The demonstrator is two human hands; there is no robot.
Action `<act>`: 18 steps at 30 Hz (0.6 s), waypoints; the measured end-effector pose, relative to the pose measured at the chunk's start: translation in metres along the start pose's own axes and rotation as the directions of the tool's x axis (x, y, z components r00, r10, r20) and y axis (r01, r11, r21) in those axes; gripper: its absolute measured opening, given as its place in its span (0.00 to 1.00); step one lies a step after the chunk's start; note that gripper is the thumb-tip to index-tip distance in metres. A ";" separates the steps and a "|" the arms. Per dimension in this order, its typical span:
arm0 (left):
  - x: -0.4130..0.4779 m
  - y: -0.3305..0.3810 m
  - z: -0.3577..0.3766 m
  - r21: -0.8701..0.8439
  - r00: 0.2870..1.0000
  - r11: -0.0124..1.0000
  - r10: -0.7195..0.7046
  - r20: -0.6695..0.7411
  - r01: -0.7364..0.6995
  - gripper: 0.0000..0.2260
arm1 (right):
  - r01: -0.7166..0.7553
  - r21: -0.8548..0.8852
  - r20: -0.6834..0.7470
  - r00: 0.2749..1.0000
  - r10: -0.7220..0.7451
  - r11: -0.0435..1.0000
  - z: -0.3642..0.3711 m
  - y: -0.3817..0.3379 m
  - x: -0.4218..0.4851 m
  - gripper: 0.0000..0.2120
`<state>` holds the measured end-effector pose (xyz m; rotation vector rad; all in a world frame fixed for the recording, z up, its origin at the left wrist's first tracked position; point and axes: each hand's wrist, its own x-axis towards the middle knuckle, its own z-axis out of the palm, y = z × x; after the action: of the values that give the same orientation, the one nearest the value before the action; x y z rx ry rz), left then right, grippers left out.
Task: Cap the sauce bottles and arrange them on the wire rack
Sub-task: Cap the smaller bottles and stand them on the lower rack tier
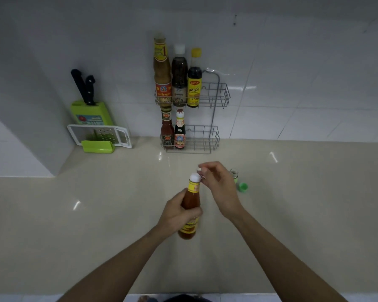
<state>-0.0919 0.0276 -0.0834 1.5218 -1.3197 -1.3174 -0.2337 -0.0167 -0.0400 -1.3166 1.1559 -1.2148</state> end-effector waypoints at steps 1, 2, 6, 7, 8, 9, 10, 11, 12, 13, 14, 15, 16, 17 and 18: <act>0.002 0.010 -0.004 -0.026 1.000 1.000 0.000 0.018 0.000 0.12 | 0.023 0.006 0.028 0.999 -0.024 1.000 0.003 -0.010 0.003 0.04; 0.005 0.017 -0.008 -0.046 0.999 0.999 -0.003 0.035 0.004 0.11 | 0.051 -0.025 0.057 0.997 -0.050 0.998 0.005 -0.017 0.006 0.04; 0.011 0.038 -0.023 -0.076 0.988 0.997 -0.003 0.156 0.016 0.12 | 0.032 0.011 0.130 0.991 -0.033 0.999 0.000 -0.039 0.015 0.04; 0.012 0.043 -0.028 -0.098 0.979 0.995 0.002 0.203 0.019 0.12 | 0.010 0.043 0.169 0.985 -0.017 0.999 -0.002 -0.045 0.018 0.03; 0.013 0.047 -0.031 -0.119 0.968 0.993 0.006 0.250 0.024 0.13 | -0.002 0.062 0.216 0.976 -0.012 0.998 -0.005 -0.051 0.021 0.03; 0.013 0.052 -0.035 -0.140 0.957 0.990 0.017 0.289 0.025 0.13 | -0.005 0.076 0.264 0.964 -0.016 0.997 -0.009 -0.057 0.025 0.03; 0.014 0.057 -0.039 -0.163 0.946 0.986 0.037 0.321 0.017 0.12 | 0.002 0.085 0.305 0.952 -0.028 0.996 -0.011 -0.062 0.029 0.04; 0.015 0.061 -0.042 -0.187 0.935 0.982 0.055 0.352 0.013 0.11 | 0.005 0.094 0.338 0.940 -0.037 0.996 -0.013 -0.067 0.033 0.06; 0.016 0.064 -0.045 -0.210 0.923 0.978 0.066 0.380 0.017 0.11 | 0.008 0.094 0.363 0.931 -0.042 0.996 -0.015 -0.070 0.037 0.08; 0.018 0.067 -0.047 -0.230 0.912 0.973 0.071 0.403 0.025 0.12 | 0.010 0.095 0.383 0.923 -0.046 0.995 -0.017 -0.073 0.040 0.09; 0.019 0.070 -0.049 -0.249 0.901 0.968 0.076 0.426 0.036 0.13 | 0.005 0.100 0.396 0.917 -0.044 0.995 -0.018 -0.076 0.043 0.09; 0.020 0.072 -0.050 -0.268 0.892 0.962 0.081 0.445 0.047 0.14 | -0.004 0.108 0.407 0.912 -0.040 0.994 -0.019 -0.078 0.046 0.09; 0.021 0.074 -0.051 -0.286 0.881 0.957 0.088 0.465 0.056 0.15 | -0.012 0.113 0.423 0.905 -0.037 0.994 -0.019 -0.081 0.049 0.09; 0.022 0.076 -0.052 -0.303 0.866 0.951 0.093 0.491 0.070 0.16 | -0.021 0.111 0.445 0.895 -0.031 0.994 -0.020 -0.084 0.052 0.08; 0.024 0.077 -0.053 -0.318 0.850 0.944 0.096 0.518 0.088 0.18 | -0.030 0.097 0.471 0.882 -0.020 0.995 -0.021 -0.087 0.056 0.09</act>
<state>-0.0599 -0.0173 -0.0043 0.9498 -1.3241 -1.9390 -0.2491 -0.0662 0.0518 -1.4277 0.7336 -0.8637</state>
